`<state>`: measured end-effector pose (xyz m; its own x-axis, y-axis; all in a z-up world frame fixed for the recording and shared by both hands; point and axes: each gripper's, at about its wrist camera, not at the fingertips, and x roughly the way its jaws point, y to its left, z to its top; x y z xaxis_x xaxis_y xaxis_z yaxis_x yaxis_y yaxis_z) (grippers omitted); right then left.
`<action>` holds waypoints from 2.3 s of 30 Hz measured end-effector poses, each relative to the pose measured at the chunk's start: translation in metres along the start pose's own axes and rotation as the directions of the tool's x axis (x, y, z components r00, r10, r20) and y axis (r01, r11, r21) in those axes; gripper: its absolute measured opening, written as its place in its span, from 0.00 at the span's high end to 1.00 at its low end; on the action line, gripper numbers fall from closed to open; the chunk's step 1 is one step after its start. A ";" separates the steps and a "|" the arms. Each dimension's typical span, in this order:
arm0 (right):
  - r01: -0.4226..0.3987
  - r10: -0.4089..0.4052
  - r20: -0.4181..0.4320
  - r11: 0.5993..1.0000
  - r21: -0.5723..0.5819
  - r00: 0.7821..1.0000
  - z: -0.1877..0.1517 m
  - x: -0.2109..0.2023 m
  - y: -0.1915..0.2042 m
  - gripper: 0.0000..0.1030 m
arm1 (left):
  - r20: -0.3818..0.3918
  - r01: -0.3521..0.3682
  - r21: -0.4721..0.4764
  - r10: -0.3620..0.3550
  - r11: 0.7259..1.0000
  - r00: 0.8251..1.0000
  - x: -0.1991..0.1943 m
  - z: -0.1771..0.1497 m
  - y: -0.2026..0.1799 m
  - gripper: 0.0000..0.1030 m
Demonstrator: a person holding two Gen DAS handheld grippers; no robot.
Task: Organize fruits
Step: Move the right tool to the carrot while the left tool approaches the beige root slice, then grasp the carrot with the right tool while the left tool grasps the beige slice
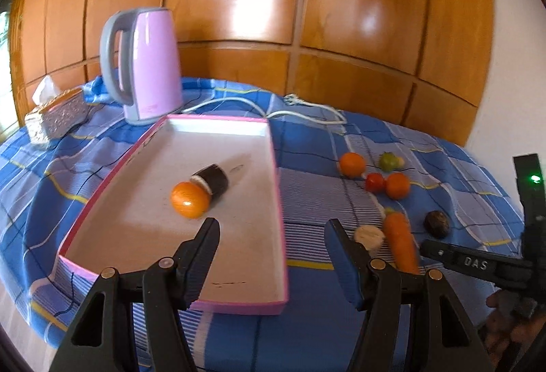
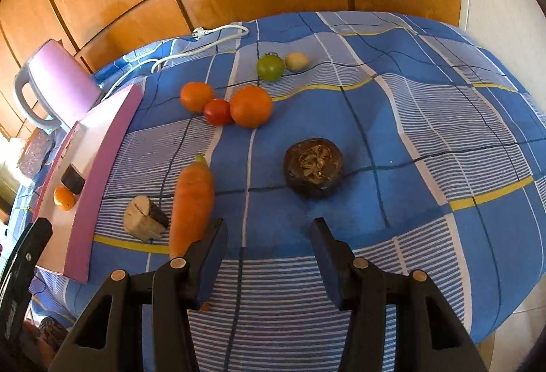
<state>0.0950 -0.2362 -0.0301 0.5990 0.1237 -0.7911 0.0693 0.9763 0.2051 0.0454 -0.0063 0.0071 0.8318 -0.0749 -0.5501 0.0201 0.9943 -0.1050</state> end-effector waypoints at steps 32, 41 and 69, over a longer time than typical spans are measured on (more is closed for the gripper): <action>-0.097 0.117 0.091 0.973 -0.208 0.989 -0.004 -0.009 0.046 0.68 | -0.040 0.099 0.055 -0.097 0.994 0.994 0.004 -0.005 -0.017 0.38; -0.101 0.112 0.041 0.973 -0.209 0.993 -0.001 0.014 0.050 0.69 | -0.054 0.112 0.072 -0.109 0.991 0.993 0.006 -0.007 -0.021 0.38; -0.086 0.091 0.038 0.989 -0.117 0.995 0.004 0.014 0.024 0.72 | -0.224 0.246 0.141 -0.211 0.959 0.951 0.051 -0.004 -0.059 0.60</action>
<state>0.1079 -0.2113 -0.0336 0.6326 0.2055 -0.7467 -0.0762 0.9760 0.2041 0.0847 -0.0691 -0.0183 0.6627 -0.2978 -0.6871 0.3020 0.9459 -0.1187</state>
